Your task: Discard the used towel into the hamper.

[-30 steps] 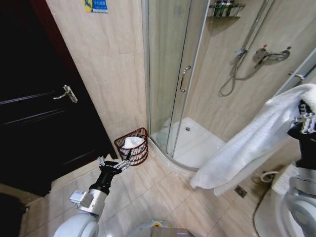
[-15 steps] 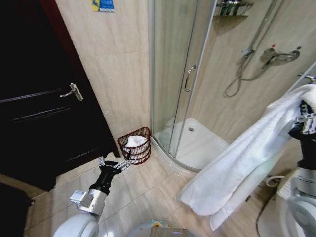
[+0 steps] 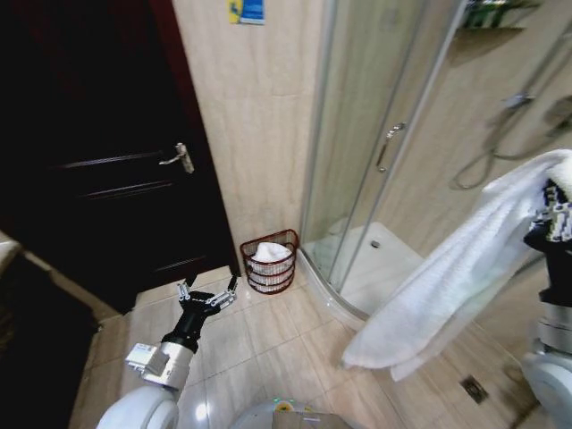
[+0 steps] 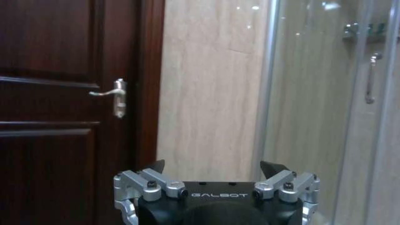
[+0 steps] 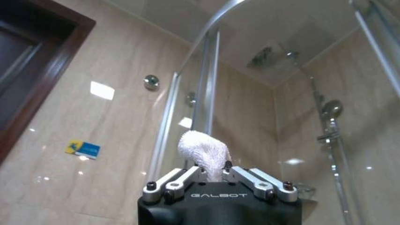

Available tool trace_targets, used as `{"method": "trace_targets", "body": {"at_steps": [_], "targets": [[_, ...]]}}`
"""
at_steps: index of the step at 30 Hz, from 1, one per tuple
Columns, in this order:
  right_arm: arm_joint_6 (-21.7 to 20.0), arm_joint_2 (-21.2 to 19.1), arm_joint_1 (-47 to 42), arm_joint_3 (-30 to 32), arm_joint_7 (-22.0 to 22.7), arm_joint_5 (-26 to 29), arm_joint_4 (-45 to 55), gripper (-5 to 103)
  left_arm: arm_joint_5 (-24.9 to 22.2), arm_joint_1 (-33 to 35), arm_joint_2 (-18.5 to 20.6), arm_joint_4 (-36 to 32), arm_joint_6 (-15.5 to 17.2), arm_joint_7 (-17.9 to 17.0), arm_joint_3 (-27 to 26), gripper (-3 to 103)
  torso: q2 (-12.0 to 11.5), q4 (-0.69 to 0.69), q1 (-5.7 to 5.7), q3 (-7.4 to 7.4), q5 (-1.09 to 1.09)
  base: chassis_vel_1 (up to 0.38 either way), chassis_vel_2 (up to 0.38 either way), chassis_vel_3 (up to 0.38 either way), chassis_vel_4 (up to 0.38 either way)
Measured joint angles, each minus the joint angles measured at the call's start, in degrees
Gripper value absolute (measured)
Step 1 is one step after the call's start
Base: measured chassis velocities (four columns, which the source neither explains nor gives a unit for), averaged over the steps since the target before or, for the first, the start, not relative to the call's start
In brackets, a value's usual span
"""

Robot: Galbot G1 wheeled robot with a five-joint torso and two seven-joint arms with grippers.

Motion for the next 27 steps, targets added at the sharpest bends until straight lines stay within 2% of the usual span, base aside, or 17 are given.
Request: {"method": "trace_targets", "body": {"at_steps": [16,27], "targets": [[0.18,0.11,0.23,-0.09,-0.47,0.09,0.0,7,0.0,0.0,0.0,0.0,0.0,0.0,0.0,99,0.06,-0.02,0.02,0.02,0.0,0.006,0.006,0.009,0.004],[0.29,0.29,0.14,0.02,-0.57,0.22,0.0,7,0.0,0.0,0.0,0.0,0.0,0.0,0.0,99,1.72,-0.02,0.79,0.92,0.0,0.0,0.0,0.0,0.0]]}}
